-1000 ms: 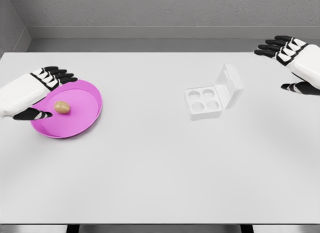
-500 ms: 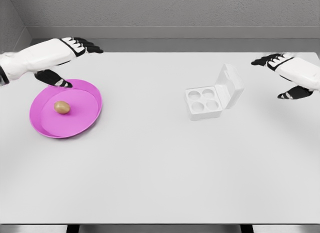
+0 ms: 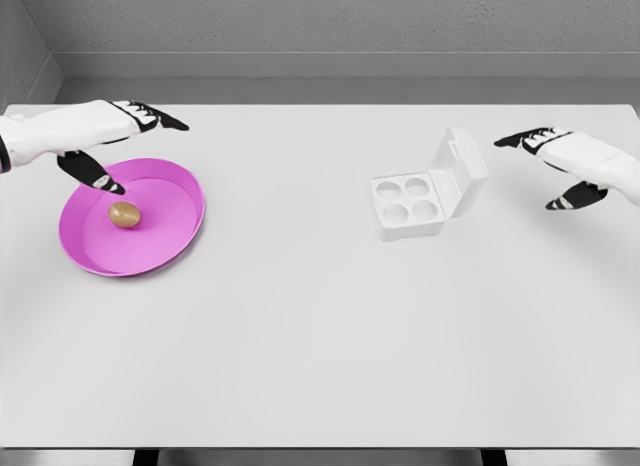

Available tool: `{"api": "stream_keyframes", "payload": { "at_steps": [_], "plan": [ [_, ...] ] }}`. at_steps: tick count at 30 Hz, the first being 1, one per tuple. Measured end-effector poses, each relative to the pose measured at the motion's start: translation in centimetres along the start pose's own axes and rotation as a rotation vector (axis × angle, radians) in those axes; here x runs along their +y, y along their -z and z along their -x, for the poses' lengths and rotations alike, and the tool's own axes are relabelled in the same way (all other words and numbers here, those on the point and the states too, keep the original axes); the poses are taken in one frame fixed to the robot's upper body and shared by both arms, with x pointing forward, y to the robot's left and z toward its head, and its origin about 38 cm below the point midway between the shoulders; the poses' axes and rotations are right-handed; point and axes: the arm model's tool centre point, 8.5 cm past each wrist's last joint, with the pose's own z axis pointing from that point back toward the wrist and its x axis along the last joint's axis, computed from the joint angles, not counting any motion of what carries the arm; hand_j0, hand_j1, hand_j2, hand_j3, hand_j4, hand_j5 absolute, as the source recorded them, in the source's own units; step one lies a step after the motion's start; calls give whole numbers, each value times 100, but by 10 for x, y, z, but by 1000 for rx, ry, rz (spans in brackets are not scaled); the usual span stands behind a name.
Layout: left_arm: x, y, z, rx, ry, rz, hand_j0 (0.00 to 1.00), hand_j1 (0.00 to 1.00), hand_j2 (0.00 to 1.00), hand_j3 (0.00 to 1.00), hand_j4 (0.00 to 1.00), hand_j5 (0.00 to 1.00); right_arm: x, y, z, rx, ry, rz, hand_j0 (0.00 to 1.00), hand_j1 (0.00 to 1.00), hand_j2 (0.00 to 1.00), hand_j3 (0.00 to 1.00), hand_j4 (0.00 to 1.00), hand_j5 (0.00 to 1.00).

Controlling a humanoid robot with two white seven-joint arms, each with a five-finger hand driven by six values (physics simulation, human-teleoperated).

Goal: Pack egg into the box and close the box lid

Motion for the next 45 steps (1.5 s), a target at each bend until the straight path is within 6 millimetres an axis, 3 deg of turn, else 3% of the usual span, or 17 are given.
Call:
{"api": "stream_keyframes", "payload": {
  "at_steps": [3,8,16,18,25,36,45],
  "plan": [
    [-2,-13,1,2,-3,25,100,100,100,100,100,100,-11,4,5,15,-14,0,100,100,100,100,100,100],
    [-15,-20,3,9,-19,72,99,99,99,99,99,99,5,8,9,23,-3,-56,100,100,100,100,100,100],
    [-35,-19,10,39,-36,120,96,96,96,96,96,96,10,9,9,25,-1,-74,100,100,100,100,100,100],
    [-39,-20,16,73,-27,138,91,91,91,91,91,91,10,9,9,24,-1,-74,100,100,100,100,100,100],
    [-49,-10,25,170,-15,177,89,89,89,89,89,89,10,8,10,26,-2,-75,100,100,100,100,100,100],
    [-64,10,16,186,66,230,88,88,88,88,88,88,10,8,9,23,-5,-75,100,100,100,100,100,100],
    [-73,14,15,194,89,255,86,86,86,86,86,86,8,10,7,18,-11,-73,100,100,100,100,100,100]
  ]
}}
